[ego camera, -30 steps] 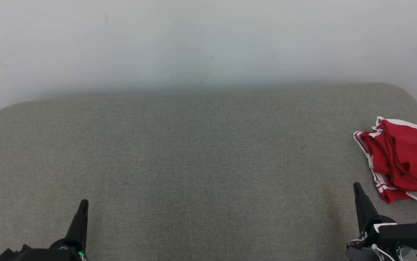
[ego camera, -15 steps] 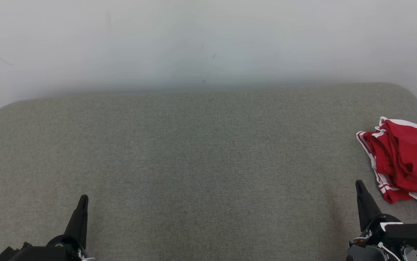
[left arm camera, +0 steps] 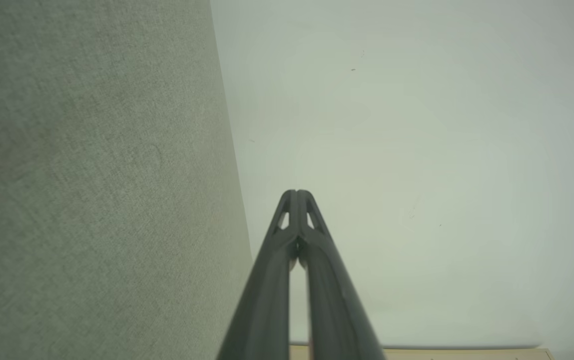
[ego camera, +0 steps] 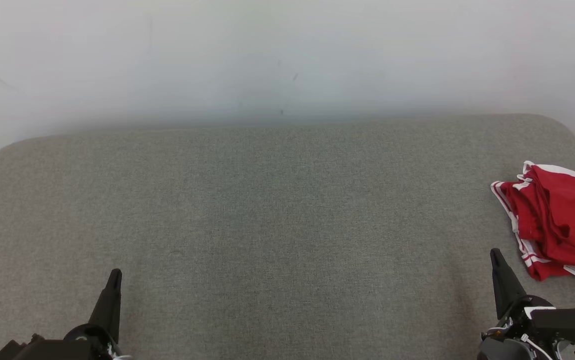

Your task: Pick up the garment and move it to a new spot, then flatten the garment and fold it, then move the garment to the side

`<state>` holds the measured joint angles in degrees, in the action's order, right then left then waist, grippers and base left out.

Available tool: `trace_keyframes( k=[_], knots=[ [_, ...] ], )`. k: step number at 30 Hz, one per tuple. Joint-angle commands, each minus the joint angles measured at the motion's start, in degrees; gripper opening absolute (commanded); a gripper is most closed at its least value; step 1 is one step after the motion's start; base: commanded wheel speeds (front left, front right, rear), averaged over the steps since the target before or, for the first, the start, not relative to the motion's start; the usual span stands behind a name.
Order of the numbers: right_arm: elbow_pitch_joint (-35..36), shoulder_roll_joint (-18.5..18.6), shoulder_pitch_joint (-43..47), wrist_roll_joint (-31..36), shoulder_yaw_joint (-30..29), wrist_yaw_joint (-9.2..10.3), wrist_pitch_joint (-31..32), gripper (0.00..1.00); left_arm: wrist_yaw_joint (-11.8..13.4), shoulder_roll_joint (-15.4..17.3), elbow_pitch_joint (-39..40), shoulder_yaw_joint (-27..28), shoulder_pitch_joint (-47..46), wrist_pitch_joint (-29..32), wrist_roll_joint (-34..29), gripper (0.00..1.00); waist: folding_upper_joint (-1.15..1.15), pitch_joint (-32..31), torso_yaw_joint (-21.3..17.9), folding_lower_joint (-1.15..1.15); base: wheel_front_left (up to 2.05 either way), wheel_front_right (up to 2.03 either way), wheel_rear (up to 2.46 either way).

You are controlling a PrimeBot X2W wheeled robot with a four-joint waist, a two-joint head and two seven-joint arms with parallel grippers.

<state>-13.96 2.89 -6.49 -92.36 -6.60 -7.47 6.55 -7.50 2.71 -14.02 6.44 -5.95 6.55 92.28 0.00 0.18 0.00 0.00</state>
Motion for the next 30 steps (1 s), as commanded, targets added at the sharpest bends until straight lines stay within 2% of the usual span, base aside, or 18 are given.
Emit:
trace_keyframes(
  k=[1, 30],
  knots=[
    [0.1, -0.1, 0.6, -0.1, -0.1, -0.04, 0.2, 0.0, -0.1, 0.3, -0.1, 0.2, -0.7, 0.2, 0.3, 0.0, 0.0, 0.0, 0.0, 0.0, 0.0, 0.0, 0.0],
    [0.1, -0.1, 0.5, -0.1, -0.1, -0.04, 0.2, 0.0, -0.1, 0.3, -0.1, 0.2, -0.6, 0.2, 0.3, 0.0, 0.0, 0.0, 0.0, 0.0, 0.0, 0.0, 0.0]
  ],
)
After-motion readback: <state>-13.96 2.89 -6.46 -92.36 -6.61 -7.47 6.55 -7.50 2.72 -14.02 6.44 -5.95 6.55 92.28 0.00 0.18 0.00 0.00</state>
